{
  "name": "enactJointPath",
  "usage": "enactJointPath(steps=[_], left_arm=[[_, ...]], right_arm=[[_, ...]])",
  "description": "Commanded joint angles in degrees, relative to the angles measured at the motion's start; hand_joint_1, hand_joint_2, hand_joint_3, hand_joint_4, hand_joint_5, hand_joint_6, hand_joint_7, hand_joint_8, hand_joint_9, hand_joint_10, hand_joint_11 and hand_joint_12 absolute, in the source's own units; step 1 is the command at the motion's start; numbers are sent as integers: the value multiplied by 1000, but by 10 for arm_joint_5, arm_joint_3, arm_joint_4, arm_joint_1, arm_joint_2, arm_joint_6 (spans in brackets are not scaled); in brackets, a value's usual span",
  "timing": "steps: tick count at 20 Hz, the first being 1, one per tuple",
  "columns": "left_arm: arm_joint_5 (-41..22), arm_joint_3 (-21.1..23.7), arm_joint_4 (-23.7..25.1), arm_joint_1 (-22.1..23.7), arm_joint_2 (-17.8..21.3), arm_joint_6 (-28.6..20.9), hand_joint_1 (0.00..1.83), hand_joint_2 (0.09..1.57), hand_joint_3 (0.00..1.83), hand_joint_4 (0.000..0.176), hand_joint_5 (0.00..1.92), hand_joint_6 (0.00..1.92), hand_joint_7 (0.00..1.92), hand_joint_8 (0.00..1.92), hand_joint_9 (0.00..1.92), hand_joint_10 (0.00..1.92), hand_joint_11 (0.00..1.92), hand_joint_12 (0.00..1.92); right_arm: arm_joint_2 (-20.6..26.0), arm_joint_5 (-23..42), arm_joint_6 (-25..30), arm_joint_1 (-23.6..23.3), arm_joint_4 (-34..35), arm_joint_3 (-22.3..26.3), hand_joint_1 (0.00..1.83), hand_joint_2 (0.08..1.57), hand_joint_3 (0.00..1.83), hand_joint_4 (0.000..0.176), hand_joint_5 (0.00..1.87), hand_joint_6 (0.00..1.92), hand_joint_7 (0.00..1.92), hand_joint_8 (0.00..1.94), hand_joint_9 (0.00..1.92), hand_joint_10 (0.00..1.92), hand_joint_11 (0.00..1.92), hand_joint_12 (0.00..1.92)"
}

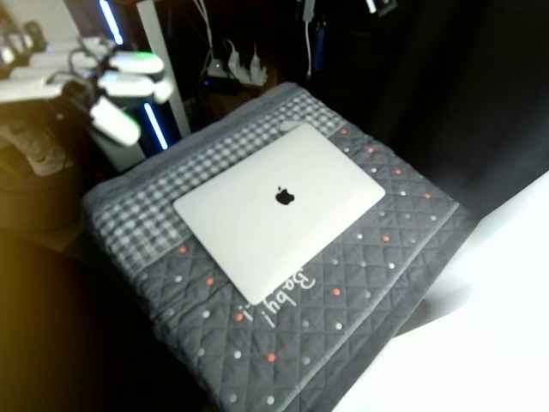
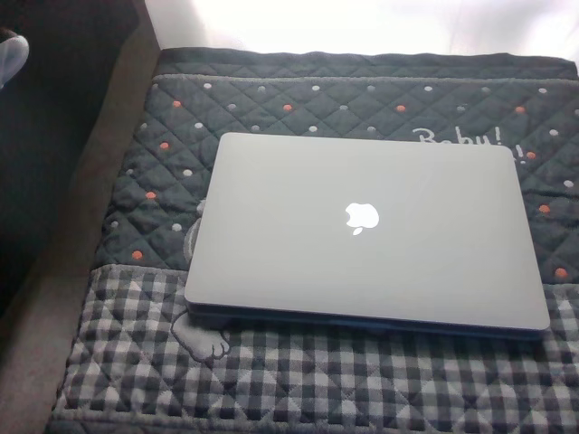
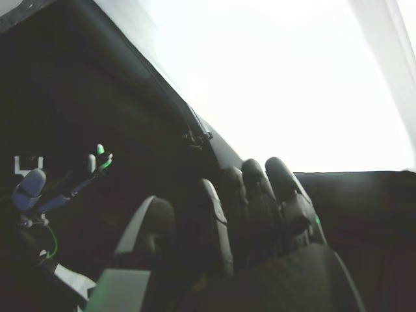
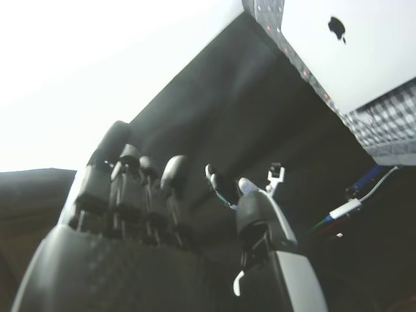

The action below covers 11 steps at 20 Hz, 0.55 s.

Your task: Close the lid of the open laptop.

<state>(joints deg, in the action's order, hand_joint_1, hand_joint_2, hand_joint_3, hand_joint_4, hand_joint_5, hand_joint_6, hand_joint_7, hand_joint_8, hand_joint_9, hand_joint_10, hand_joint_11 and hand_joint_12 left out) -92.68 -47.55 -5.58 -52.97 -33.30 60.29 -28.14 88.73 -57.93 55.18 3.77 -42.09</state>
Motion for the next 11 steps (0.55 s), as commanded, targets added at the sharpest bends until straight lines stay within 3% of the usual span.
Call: enactJointPath(steps=[1, 2, 3, 4, 5, 6, 7, 8, 9, 10, 11], left_arm=[[-65, 1, -10, 9, 6, 3, 639, 1438, 1, 174, 424, 1780, 625, 38, 530, 169, 0, 1451], [-65, 1, -9, 10, 6, 7, 745, 1364, 0, 176, 528, 1636, 562, 14, 465, 181, 0, 1517], [-65, 1, -8, 11, 7, 11, 288, 1427, 13, 117, 186, 1062, 331, 2, 239, 123, 0, 1249], [-65, 1, -8, 12, 7, 12, 57, 1511, 21, 97, 95, 699, 267, 6, 177, 115, 0, 868], [-65, 0, -8, 15, 6, 13, 470, 1419, 0, 92, 382, 571, 436, 48, 295, 182, 0, 1117], [-65, 0, -8, 16, 6, 13, 776, 1308, 13, 149, 599, 1280, 606, 96, 479, 270, 0, 1389], [-66, 0, -8, 18, 7, 13, 800, 1334, 8, 145, 569, 1533, 586, 70, 423, 453, 0, 1498], [-66, -1, -8, 21, 8, 13, 691, 1407, 0, 170, 469, 1710, 318, 22, 84, 468, 0, 1327], [-66, -2, -4, 25, 8, 13, 320, 1443, 0, 152, 107, 1175, 241, 7, 16, 352, 0, 468], [-66, -2, -2, 30, 8, 14, 389, 1418, 0, 167, 179, 914, 197, 4, 2, 245, 0, 93], [-66, -2, -2, 31, 8, 15, 554, 1316, 60, 164, 196, 855, 295, 3, 87, 248, 0, 372]], right_arm=[[5, 82, -6, -4, 14, 2, 296, 1369, 1, 33, 245, 78, 500, 536, 423, 480, 137, 1552], [6, 84, -8, -2, 14, 2, 385, 1326, 0, 26, 342, 100, 450, 594, 423, 537, 153, 1511], [9, 84, -8, -1, 14, 3, 363, 1344, 0, 5, 331, 84, 447, 466, 409, 553, 157, 1503], [11, 84, -8, 1, 14, 4, 390, 1325, 0, 25, 349, 77, 478, 583, 461, 703, 170, 1480], [12, 85, -8, 3, 14, 4, 348, 1338, 1, 29, 254, 29, 432, 384, 373, 558, 87, 1473], [13, 87, -8, 4, 15, 4, 316, 1351, 1, 65, 432, 175, 556, 342, 449, 489, 48, 1413], [13, 88, -8, 5, 15, 3, 197, 1395, 1, 58, 442, 251, 628, 280, 472, 420, 9, 1397], [13, 90, -12, 5, 15, 4, 144, 1385, 1, 120, 399, 549, 638, 295, 477, 525, 42, 1443], [13, 92, -15, 5, 15, 4, 186, 1404, 4, 100, 180, 378, 410, 105, 354, 354, 8, 1360], [11, 93, -16, 5, 13, 4, 195, 1423, 2, 56, 213, 294, 356, 29, 332, 230, 1, 1300], [12, 95, -16, 5, 13, 4, 344, 1394, 0, 33, 339, 316, 428, 23, 441, 197, 102, 1287]])
